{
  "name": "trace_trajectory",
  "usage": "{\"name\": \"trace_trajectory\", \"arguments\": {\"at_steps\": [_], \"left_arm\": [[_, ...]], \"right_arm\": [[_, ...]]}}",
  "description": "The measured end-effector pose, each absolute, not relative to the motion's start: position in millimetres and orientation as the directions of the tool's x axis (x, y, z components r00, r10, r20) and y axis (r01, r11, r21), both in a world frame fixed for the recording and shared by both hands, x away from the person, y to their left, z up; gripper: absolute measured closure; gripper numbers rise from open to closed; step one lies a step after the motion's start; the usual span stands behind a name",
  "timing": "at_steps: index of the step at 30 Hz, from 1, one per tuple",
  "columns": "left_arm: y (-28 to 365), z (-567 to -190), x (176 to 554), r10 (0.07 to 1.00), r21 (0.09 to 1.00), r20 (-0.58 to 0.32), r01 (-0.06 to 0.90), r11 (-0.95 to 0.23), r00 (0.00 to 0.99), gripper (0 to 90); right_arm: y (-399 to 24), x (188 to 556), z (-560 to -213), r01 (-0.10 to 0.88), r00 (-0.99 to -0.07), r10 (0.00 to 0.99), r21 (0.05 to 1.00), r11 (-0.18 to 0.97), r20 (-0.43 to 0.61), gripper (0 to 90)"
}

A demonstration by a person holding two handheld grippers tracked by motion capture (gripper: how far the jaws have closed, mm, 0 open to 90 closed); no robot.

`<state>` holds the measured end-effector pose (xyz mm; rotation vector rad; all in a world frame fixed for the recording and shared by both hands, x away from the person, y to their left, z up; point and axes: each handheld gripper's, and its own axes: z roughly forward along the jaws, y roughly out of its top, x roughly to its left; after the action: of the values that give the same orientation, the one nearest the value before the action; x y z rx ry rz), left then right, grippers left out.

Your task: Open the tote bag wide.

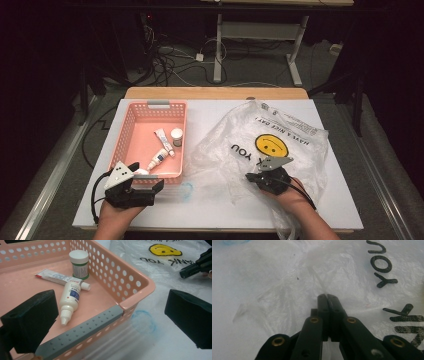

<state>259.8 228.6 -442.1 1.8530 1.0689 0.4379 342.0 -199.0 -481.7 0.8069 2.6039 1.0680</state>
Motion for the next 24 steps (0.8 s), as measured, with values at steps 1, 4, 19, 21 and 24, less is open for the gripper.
{"name": "trace_trajectory", "arguments": {"at_steps": [1,4,19,21,24], "left_arm": [[228.6,-442.1,259.8,0.819,0.849,-0.132,0.49,-0.198,0.559,0.0],[228.8,-442.0,259.9,0.819,0.849,-0.132,0.491,-0.197,0.558,0.0],[225.9,-444.3,262.7,0.814,0.853,-0.136,0.485,-0.194,0.564,0.0],[225.7,-444.3,262.4,0.812,0.855,-0.133,0.481,-0.197,0.568,0.0],[225.7,-443.9,261.4,0.813,0.858,-0.131,0.476,-0.194,0.567,0.0]], "right_arm": [[-199.7,342.7,-480.9,0.41,-0.823,0.568,0.707,0.576,0.014,90.0],[-202.0,345.5,-477.1,0.417,-0.801,0.598,0.737,0.532,0.021,90.0],[-213.7,376.9,-454.9,0.403,-0.679,0.734,0.843,0.356,0.014,90.0],[-214.3,379.9,-451.1,0.402,-0.67,0.742,0.855,0.329,0.03,90.0],[-214.3,384.2,-446.8,0.39,-0.649,0.76,0.868,0.308,0.022,90.0]]}}
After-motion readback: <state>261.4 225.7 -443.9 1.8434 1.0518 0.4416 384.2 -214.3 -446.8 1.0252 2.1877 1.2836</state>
